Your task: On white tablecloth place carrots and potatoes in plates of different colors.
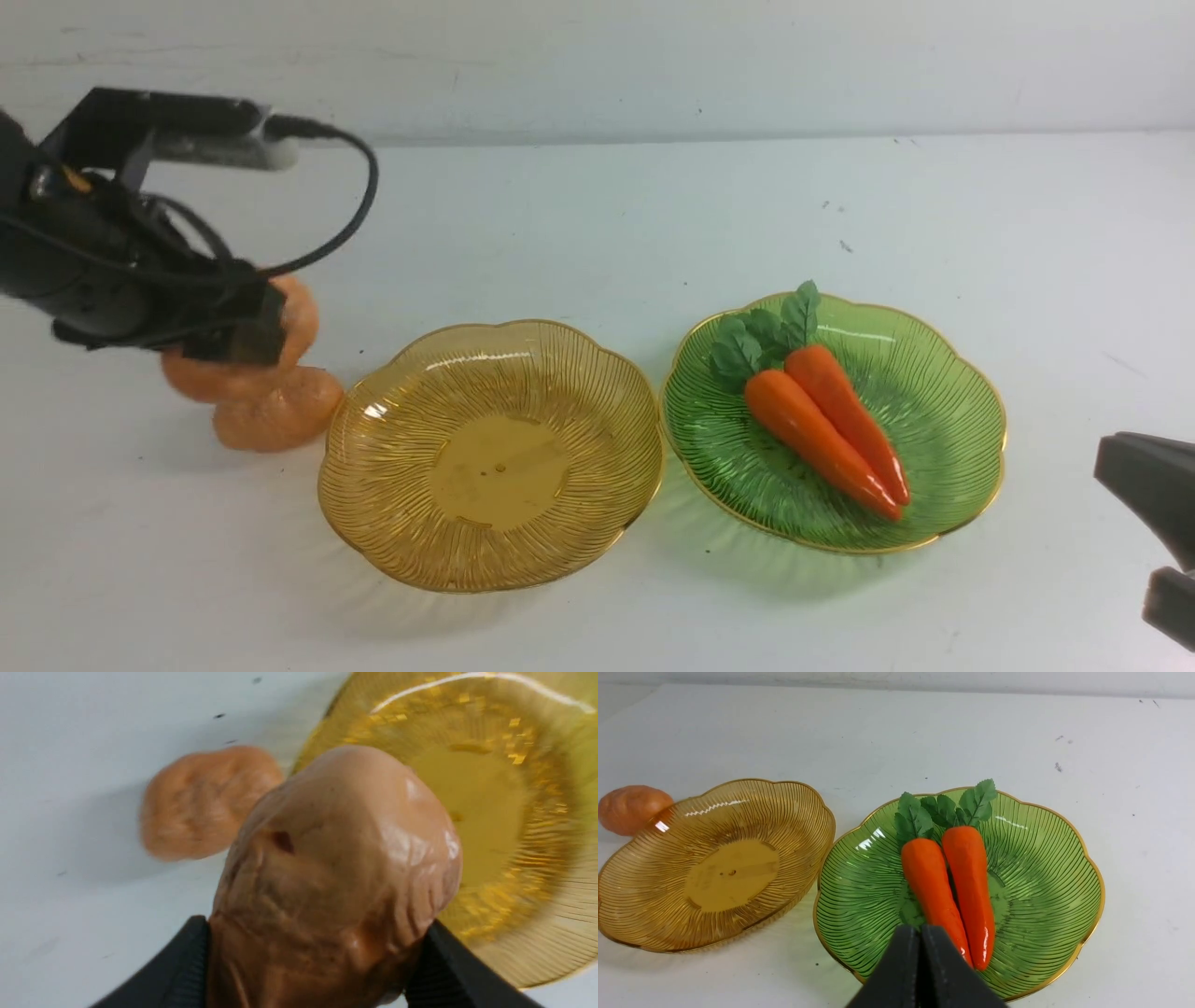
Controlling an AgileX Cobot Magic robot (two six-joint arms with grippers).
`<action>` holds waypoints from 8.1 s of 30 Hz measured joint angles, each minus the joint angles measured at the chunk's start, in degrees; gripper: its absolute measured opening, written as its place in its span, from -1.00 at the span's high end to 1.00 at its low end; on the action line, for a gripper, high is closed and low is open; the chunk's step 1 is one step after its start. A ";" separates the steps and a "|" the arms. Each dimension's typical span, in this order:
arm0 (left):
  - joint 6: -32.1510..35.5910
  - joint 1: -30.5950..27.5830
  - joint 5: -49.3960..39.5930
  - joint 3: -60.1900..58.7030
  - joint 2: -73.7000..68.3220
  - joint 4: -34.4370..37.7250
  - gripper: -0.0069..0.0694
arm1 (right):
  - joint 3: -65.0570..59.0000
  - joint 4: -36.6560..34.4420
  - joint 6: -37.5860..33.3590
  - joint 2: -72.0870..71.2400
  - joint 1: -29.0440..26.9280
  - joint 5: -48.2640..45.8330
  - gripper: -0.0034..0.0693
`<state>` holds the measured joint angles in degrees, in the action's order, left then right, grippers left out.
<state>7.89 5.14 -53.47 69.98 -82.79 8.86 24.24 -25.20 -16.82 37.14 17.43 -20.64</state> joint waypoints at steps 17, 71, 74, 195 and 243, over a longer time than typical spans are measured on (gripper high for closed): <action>4.30 14.08 1.96 2.09 -18.82 10.16 -0.76 | 0.00 1.60 -0.03 0.00 0.00 -2.21 0.95; 33.68 -5.75 -6.13 20.07 -36.86 -2.47 -0.97 | 0.00 1.95 -1.97 0.00 0.00 -3.00 0.95; 32.88 -5.75 -7.23 20.20 -37.22 -2.53 -0.77 | 0.00 1.95 -1.97 0.00 0.00 -3.00 0.95; -0.78 8.24 -18.05 1.24 18.65 -10.65 0.83 | -25.80 23.90 14.53 -37.67 -12.54 -1.24 0.95; -4.78 1.12 34.75 -71.27 82.54 -6.12 0.83 | -25.80 23.90 14.42 -37.67 -12.54 -1.25 0.95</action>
<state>3.11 6.27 -18.72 -1.29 -0.25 2.74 -1.56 -1.31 -2.41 -0.53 4.90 -21.89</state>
